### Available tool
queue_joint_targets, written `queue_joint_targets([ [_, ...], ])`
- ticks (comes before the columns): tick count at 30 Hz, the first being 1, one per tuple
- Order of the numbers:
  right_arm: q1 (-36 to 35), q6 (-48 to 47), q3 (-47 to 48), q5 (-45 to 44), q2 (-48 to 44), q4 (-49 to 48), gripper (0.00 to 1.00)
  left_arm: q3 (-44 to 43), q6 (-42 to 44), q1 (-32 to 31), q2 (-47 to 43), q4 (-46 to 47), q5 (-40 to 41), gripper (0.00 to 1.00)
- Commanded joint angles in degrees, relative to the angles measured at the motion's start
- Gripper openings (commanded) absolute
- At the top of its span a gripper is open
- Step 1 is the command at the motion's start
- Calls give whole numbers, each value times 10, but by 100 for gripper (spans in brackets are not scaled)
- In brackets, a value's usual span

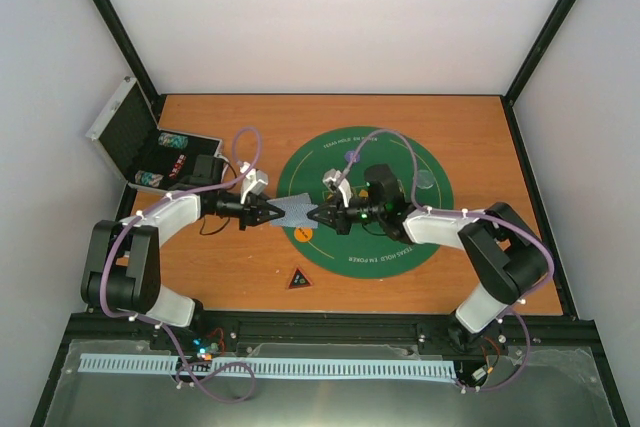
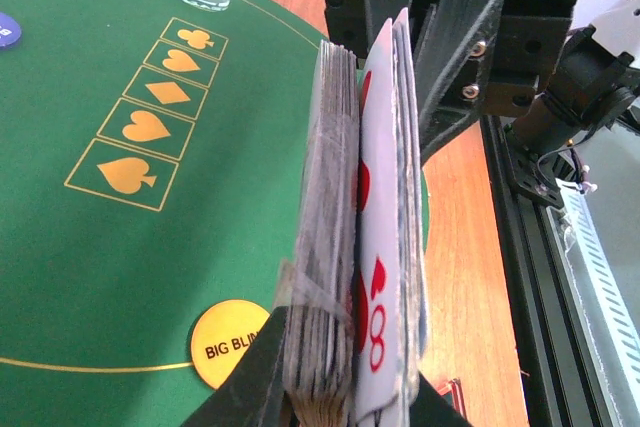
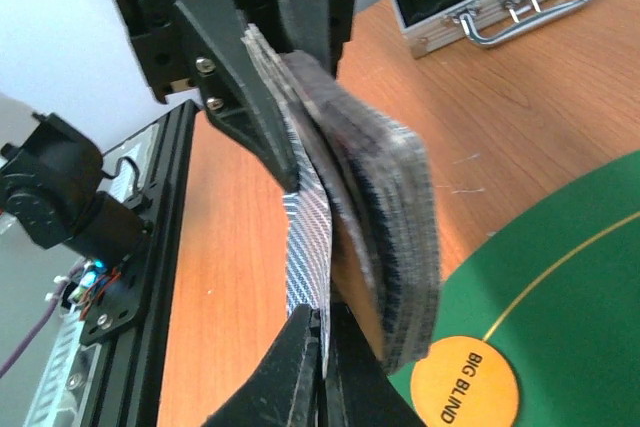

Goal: Distribute texas hold em gaming equipment

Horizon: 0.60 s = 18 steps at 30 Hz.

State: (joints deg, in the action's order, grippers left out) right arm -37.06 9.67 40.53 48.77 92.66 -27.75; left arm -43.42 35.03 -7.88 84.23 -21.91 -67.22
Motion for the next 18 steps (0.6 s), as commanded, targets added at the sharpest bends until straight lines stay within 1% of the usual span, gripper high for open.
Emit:
queue_joint_targets([
  [1,-2,1,32,-44,8,38,3,-9,-11,-4,9,5,-23,5],
  [2,-2,-5,31,-55,7,49,3,-11,-17,-3,15,6,-22,7],
  [4,0,-15,31,-80,7,73,3,-12,-31,-3,30,13,-23,8],
  [6,1,-21,36,-113,17,105,3,-14,-51,-3,51,24,-21,8],
  [8,1,-20,46,-132,39,117,3,-28,-83,-3,81,34,-3,7],
  [13,4,3,75,-142,100,93,3,-67,-149,-2,167,45,51,7],
  [18,13,17,127,-150,160,117,3,-98,-181,-2,222,42,68,9],
])
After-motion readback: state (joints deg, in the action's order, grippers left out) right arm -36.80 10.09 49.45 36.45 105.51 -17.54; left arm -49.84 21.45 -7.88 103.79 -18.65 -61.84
